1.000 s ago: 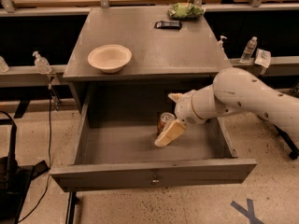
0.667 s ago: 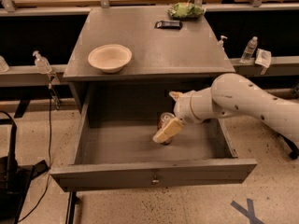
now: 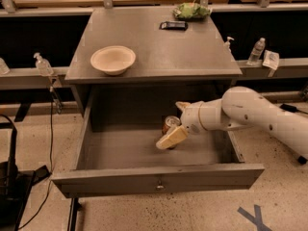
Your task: Pick orange can from top drawer and place on counter
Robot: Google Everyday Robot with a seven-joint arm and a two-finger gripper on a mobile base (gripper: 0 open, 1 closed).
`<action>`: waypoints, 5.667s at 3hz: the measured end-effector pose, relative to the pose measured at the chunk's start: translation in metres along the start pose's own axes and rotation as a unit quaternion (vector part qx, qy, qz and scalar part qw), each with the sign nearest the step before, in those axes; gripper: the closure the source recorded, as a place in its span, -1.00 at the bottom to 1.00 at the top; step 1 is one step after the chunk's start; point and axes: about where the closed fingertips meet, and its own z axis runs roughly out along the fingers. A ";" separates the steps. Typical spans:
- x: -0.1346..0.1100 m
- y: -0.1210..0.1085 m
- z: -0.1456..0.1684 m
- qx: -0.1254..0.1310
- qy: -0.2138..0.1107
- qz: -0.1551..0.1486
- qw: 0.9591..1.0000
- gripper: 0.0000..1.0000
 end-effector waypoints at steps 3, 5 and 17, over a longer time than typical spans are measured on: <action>0.028 -0.003 0.031 -0.017 -0.048 0.067 0.996 -0.03; -0.052 -0.033 -0.033 -0.019 -0.135 0.048 0.989 0.91; -0.230 -0.158 -0.174 -0.036 -0.193 0.003 0.980 -1.00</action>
Offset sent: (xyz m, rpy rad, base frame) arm 0.0098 0.0024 -0.0512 0.1106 0.0815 -0.0581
